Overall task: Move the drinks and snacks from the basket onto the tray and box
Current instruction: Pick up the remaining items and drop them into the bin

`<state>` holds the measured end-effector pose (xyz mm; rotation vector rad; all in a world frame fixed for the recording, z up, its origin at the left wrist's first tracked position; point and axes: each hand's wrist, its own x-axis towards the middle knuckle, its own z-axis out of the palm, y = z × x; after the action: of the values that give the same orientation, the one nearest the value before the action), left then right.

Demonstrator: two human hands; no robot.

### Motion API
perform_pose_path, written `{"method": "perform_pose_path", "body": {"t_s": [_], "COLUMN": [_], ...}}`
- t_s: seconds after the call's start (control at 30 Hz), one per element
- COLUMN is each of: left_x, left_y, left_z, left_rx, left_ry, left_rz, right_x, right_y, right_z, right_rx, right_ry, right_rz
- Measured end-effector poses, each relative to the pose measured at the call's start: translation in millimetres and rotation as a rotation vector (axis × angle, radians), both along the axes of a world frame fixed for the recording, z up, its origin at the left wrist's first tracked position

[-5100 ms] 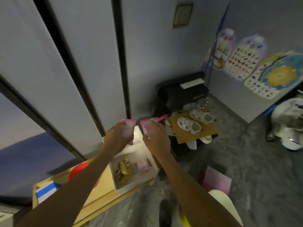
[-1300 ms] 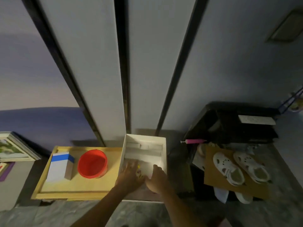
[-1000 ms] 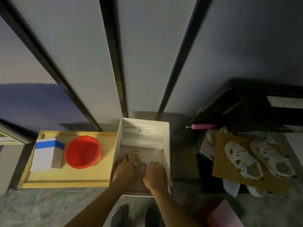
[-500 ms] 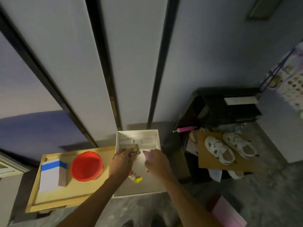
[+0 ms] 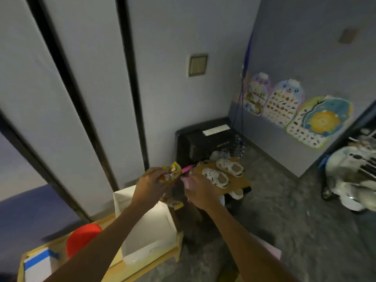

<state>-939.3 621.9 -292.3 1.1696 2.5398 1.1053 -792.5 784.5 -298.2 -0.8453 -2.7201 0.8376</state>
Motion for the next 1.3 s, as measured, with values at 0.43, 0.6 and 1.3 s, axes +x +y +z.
{"method": "perform_pose_path", "body": {"t_s": [0.43,0.6,1.3], "left_x": [246,329,407], "left_y": [145,169,161], "left_z": [-14,-57,-406], "left_rx": [0.023,-0.050,-0.432], "left_ry": [-0.030,-0.141,-0.240], "left_rz": [-0.427,-0.506,-0.554], "right_x": [299,386,447], "right_y": [80,80,22], "right_z": [2,-46,-405], "right_rx": [0.047,-0.131,-0.467], "right_ry": [-0.034,-0.055,-0.120], "right_rz": [-0.371,-0.617,-0.781]}}
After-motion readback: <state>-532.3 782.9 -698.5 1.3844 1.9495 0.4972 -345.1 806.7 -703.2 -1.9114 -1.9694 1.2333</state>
